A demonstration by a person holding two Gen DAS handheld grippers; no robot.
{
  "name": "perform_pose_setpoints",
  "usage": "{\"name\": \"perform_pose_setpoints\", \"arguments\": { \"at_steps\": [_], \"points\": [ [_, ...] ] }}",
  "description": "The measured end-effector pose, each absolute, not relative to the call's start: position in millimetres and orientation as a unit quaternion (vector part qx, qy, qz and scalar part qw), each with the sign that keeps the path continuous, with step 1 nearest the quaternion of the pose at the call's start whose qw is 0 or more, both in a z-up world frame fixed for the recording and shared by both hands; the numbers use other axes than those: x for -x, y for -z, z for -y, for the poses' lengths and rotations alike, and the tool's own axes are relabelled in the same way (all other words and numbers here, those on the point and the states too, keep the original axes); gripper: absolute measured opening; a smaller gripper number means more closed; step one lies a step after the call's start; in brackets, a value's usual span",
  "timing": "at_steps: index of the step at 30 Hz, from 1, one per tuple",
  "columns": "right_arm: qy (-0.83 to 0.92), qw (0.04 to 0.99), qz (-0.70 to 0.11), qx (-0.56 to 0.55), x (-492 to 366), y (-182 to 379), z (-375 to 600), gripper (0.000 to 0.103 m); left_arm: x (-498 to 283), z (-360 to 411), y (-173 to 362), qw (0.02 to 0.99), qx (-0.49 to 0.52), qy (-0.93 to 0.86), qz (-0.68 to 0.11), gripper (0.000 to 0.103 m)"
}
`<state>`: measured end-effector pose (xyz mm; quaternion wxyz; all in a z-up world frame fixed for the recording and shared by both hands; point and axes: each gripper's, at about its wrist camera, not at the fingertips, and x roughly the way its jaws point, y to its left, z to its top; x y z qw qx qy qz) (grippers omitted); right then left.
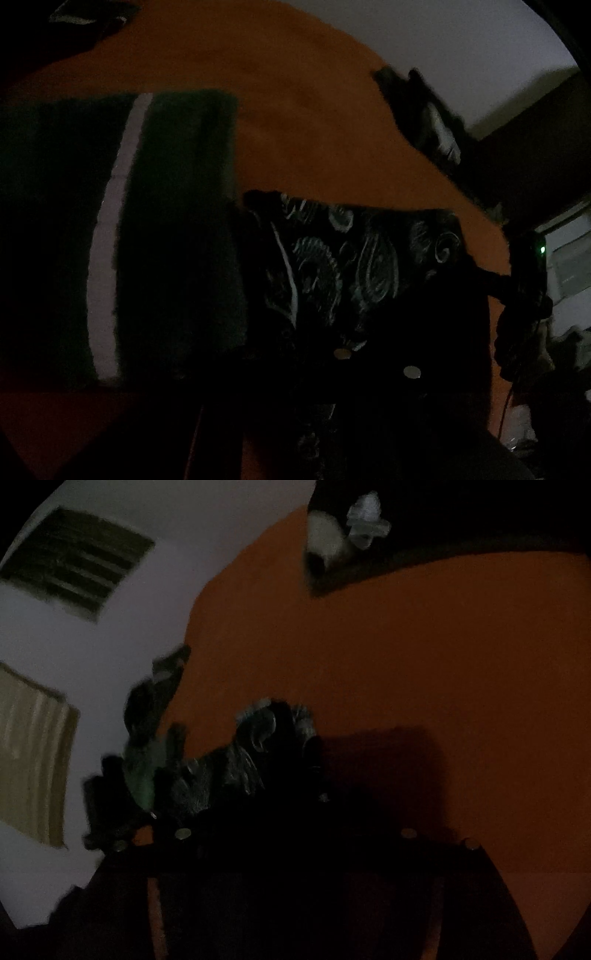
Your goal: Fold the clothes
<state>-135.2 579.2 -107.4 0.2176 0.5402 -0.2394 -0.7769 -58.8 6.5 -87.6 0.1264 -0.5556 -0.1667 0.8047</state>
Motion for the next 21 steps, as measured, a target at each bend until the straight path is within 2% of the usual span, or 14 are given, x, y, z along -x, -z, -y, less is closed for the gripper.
{"name": "perform_pose_setpoints", "arguments": {
  "at_steps": [2, 4, 5, 6, 7, 9, 11, 13, 16, 18, 20, 21],
  "points": [
    [0.786, 0.2, 0.23, -0.538, 128, 106, -579, 0.04, 49, -6, 69, 0.097, 0.552, -0.817, 0.135, 0.012],
    [0.802, 0.174, 0.253, -0.512, 108, 79, -596, 0.04, 38, -8, 38, 0.079, 0.532, -0.833, 0.128, 0.012],
    [0.818, 0.166, 0.252, -0.49, 91, 62, -606, 0.044, 32, -11, 22, 0.078, 0.522, -0.839, 0.129, 0.012],
    [0.826, 0.158, 0.251, -0.479, 71, 49, -615, 0.054, 30, -18, 11, 0.087, 0.521, -0.838, 0.132, 0.012],
    [0.833, 0.151, 0.249, -0.471, 49, 38, -624, 0.056, 26, -23, 1, 0.11, 0.532, -0.828, 0.138, 0.012],
    [0.815, 0.163, 0.305, -0.465, 9, 41, -636, 0.056, 20, -37, -9, 0.157, 0.569, -0.792, 0.158, 0.014],
    [0.787, 0.183, 0.367, -0.462, -27, 52, -646, 0.056, 16, -63, -4, 0.208, 0.599, -0.752, 0.179, 0.02],
    [0.768, 0.193, 0.402, -0.46, -42, 77, -636, 0.056, 10, -98, 6, 0.248, 0.611, -0.734, 0.163, 0.02],
    [0.744, 0.207, 0.445, -0.453, -47, 108, -629, 0.056, -4, -149, 26, 0.263, 0.611, -0.741, 0.087, 0.02],
    [0.733, 0.222, 0.466, -0.444, -42, 116, -621, 0.056, -10, -175, 48, 0.255, 0.613, -0.747, 0.037, 0.02],
    [0.743, 0.22, 0.452, -0.442, -34, 120, -610, 0.056, -13, -177, 77, 0.198, 0.626, -0.755, -0.007, 0.02],
    [0.75, 0.213, 0.439, -0.447, -29, 122, -605, 0.046, -14, -169, 83, 0.181, 0.63, -0.755, -0.006, 0.02]
  ]
}}
